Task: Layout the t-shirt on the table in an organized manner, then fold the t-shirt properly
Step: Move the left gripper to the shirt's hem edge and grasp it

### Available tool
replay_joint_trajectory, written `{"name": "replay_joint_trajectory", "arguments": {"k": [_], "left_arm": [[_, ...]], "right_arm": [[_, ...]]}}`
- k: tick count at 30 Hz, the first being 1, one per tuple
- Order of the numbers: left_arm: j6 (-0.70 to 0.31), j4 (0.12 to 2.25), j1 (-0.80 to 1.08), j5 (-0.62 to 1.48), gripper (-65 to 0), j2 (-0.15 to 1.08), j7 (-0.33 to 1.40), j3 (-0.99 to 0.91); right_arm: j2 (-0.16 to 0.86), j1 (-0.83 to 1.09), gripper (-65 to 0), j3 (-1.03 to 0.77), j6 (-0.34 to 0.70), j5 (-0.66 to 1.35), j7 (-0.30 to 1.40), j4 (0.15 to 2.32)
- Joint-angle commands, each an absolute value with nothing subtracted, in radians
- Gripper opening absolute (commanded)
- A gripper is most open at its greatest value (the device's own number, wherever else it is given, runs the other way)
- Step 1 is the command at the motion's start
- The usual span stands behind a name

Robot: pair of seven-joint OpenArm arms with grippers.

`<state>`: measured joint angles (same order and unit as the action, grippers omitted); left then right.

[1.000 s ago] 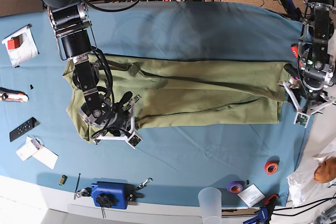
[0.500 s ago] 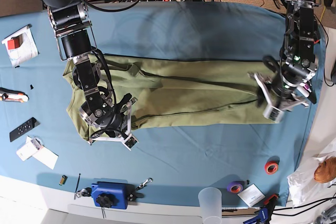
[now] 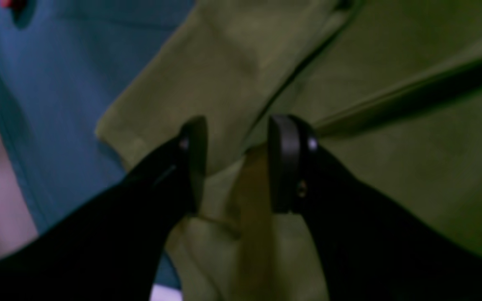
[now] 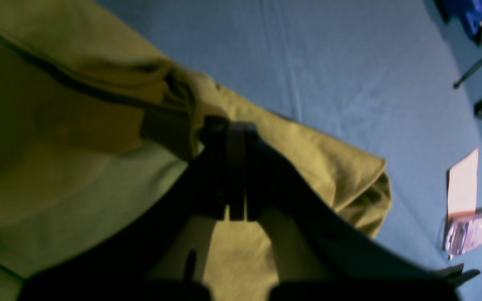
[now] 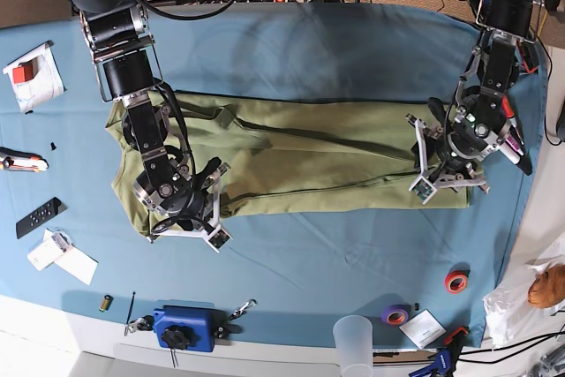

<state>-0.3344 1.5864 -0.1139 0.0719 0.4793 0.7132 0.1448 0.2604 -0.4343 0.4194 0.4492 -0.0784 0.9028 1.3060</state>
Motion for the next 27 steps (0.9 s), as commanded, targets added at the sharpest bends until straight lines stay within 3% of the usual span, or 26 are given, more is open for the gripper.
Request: {"name": "replay_joint_trajectory", "arguments": {"k": [1,6,10,13,16,19,23,27], "left_arm": [[-0.332,1.604,-0.136,0.077,-40.4,0.493,0.705,0.138],[-0.341,1.591,-0.136,0.109,-40.4,0.493,0.707,0.138],[-0.340,1.548,-0.136,0.106,-40.5,0.493,0.694,0.138],[-0.270,1.535,-0.136,0.063,-41.4,0.493,0.668,0.137],[-0.240,1.535,-0.151,0.057,-51.0,0.492,0.664,0.138],[-0.261,1.535,-0.164,0.056,-65.0,0.484,0.665,0.137],[-0.252,1.536,-0.170,0.063,-65.0,0.482,0.676,0.137],[-0.171,1.557,-0.180,0.054,-65.0,0.483,0.692,0.137]], "right_arm": [[0.263,-0.465,-65.0,0.413,0.448,-0.082,0.890,1.320],[0.263,-0.466,-59.2,0.413,0.448,-0.057,0.890,1.320],[0.263,-0.466,-58.9,0.413,0.448,-0.023,0.921,1.320],[0.264,-0.466,-58.9,0.411,0.410,-0.028,0.962,1.320],[0.269,-0.466,-58.9,0.411,0.393,-0.062,0.944,1.320],[0.272,-0.466,-58.9,0.410,0.384,-0.065,0.939,1.320],[0.272,-0.466,-58.9,0.411,0.384,-0.065,0.939,1.320],[0.272,-0.466,-59.1,0.410,0.345,-0.109,0.935,1.320]]}}
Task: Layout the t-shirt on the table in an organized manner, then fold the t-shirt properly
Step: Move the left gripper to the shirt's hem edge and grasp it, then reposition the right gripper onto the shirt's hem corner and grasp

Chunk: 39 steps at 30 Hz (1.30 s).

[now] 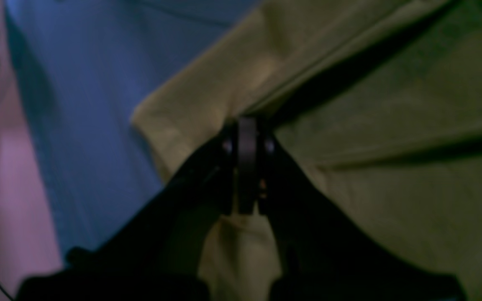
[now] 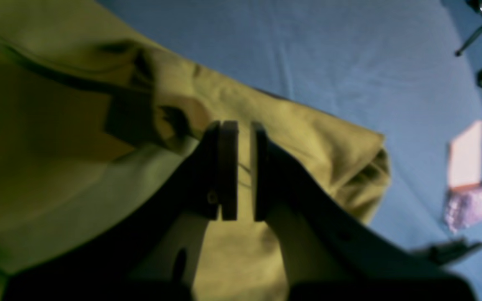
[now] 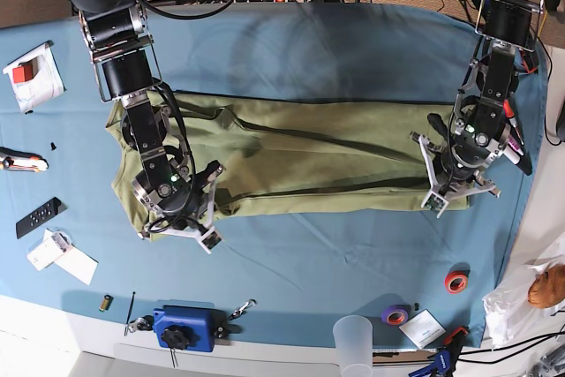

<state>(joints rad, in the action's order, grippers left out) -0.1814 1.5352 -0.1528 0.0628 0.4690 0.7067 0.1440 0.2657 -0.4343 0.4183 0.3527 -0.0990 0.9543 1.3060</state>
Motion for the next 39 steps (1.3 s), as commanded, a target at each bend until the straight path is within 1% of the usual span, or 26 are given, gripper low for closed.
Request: {"name": "replay_joint_trajectory", "arguments": {"k": [1,4,8,13,17,22,24,25,27,29,31,34,37,39], "left_arm": [[-0.164,1.567,-0.184,0.051,-65.0,0.483,0.694,0.137],[-0.154,1.610,-0.191,0.044,-65.0,0.483,0.700,0.137],[-0.154,1.641,-0.194,0.044,-65.0,0.483,0.743,0.137],[-0.154,1.641,-0.194,0.044,-65.0,0.483,0.742,0.137],[-0.154,1.641,-0.194,0.045,-65.0,0.482,0.742,0.137],[-0.154,1.641,-0.194,0.045,-65.0,0.482,0.742,0.137],[-0.154,1.641,-0.194,0.045,-65.0,0.482,0.742,0.137],[-0.154,1.641,-0.194,0.045,-65.0,0.482,0.742,0.137],[-0.154,1.641,-0.194,0.054,-65.0,0.482,0.741,0.137],[-0.154,1.641,-0.194,0.072,-65.0,0.482,0.741,0.137],[-0.154,1.641,-0.194,0.081,-65.0,0.482,0.741,0.137],[-0.154,1.641,-0.194,0.082,-65.0,0.482,0.742,0.137],[-0.154,1.641,-0.192,0.082,-65.0,0.482,0.743,0.137],[-0.154,1.641,-0.191,0.082,-65.0,0.482,0.743,0.137]], "right_arm": [[0.272,-0.466,-60.1,0.410,0.323,-0.128,0.933,1.320],[0.277,-0.466,-62.0,0.410,0.268,-0.173,0.928,1.321],[0.307,-0.466,-62.0,0.411,0.233,-0.178,0.937,1.321],[0.363,-0.466,-62.0,0.411,0.115,-0.219,0.940,1.321],[0.394,-0.466,-61.9,0.392,0.117,-0.192,0.961,1.321],[0.393,-0.466,-53.2,0.317,0.115,-0.188,0.968,1.322],[0.393,-0.468,-51.8,0.284,0.115,-0.187,0.968,1.322],[0.393,-0.469,-50.0,0.267,0.115,-0.183,0.968,1.322],[0.393,-0.469,-45.2,0.230,0.115,-0.138,0.972,1.322],[0.393,-0.469,-41.3,0.180,0.116,-0.025,0.990,1.322],[0.392,-0.468,-41.3,0.108,0.157,0.147,0.990,1.322],[0.360,-0.464,-41.3,-0.076,0.301,0.399,0.993,1.322],[0.321,-0.465,-41.3,-0.273,0.395,0.524,1.024,1.322],[0.308,-0.461,-41.3,-0.356,0.449,0.582,1.064,1.322]]}}
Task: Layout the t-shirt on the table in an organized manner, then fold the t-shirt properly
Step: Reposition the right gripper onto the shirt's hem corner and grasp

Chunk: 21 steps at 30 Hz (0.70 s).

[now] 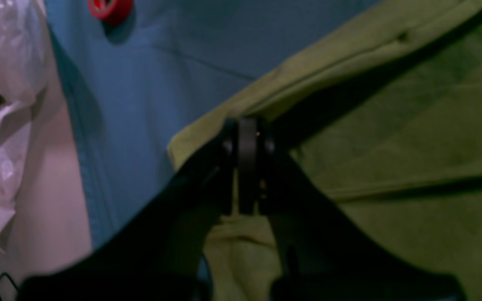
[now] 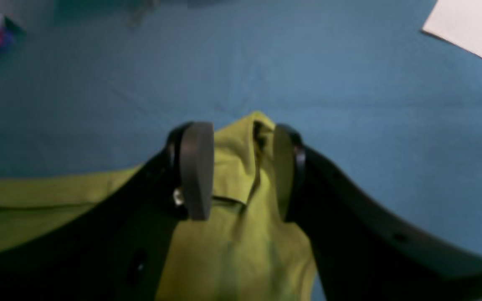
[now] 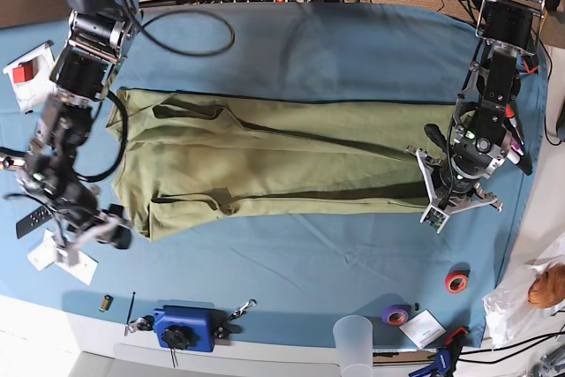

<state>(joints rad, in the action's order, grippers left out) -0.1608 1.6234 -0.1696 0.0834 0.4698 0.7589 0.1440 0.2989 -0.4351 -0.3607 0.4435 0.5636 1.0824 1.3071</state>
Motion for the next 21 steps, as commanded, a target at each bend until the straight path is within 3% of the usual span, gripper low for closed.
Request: {"name": "replay_joint_trajectory", "arguments": {"k": [1,14,21], "left_arm": [[-0.154,1.641,-0.191,0.082,-65.0,0.482,0.743,0.137],[-0.154,1.641,-0.191,0.083,-65.0,0.482,0.741,0.137],[-0.154,1.641,-0.191,0.083,-65.0,0.482,0.741,0.137]], "right_arm": [[0.307,-0.455,-41.3,-0.377,0.469,0.598,1.077,1.321],[0.307,-0.343,-41.4,-0.284,0.479,0.523,1.007,1.320],[0.307,-0.343,-41.4,-0.213,0.417,0.432,0.944,1.316]]}}
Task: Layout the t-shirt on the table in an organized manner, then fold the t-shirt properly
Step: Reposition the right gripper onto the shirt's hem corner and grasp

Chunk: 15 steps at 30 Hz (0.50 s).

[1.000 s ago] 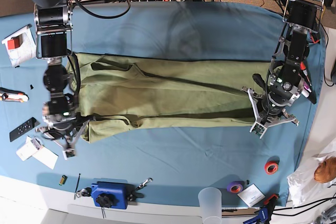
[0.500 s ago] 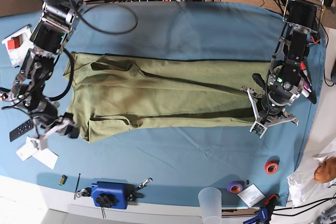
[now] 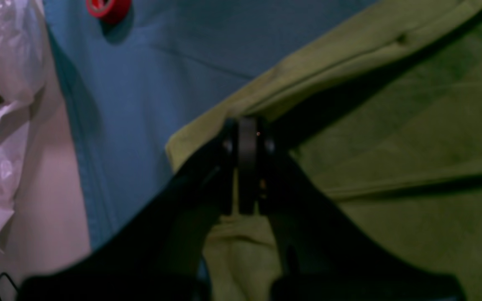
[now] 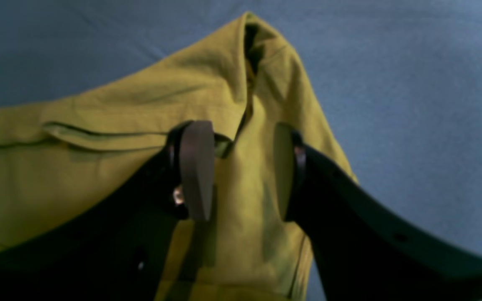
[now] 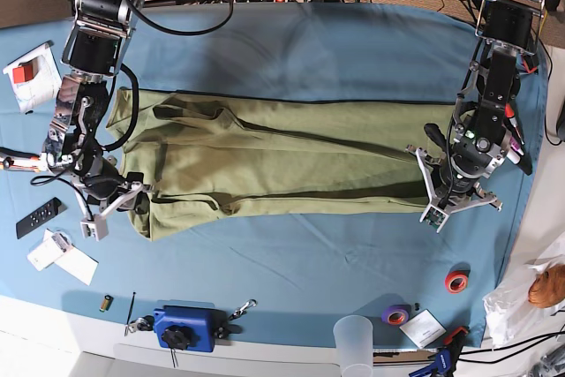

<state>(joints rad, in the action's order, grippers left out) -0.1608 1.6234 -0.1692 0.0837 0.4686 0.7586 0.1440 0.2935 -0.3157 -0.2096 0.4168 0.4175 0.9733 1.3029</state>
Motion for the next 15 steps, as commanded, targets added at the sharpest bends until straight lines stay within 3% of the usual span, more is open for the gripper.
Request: {"name": "replay_joint_trajectory", "arguments": {"k": [1,8,15], "left_arm": [[-0.154,1.641,-0.191,0.083,-65.0,0.482,0.741,0.137],[-0.154,1.641,-0.191,0.083,-65.0,0.482,0.741,0.137],[-0.154,1.641,-0.191,0.083,-65.0,0.482,0.743,0.137]], "right_arm": [[0.307,-0.344,-41.4,-0.209,0.413,0.427,0.934,1.311],[0.286,-0.344,-41.4,-0.210,0.412,0.418,0.878,1.199],[0.263,-0.347,-41.4,-0.210,0.475,0.417,0.832,1.148]]}}
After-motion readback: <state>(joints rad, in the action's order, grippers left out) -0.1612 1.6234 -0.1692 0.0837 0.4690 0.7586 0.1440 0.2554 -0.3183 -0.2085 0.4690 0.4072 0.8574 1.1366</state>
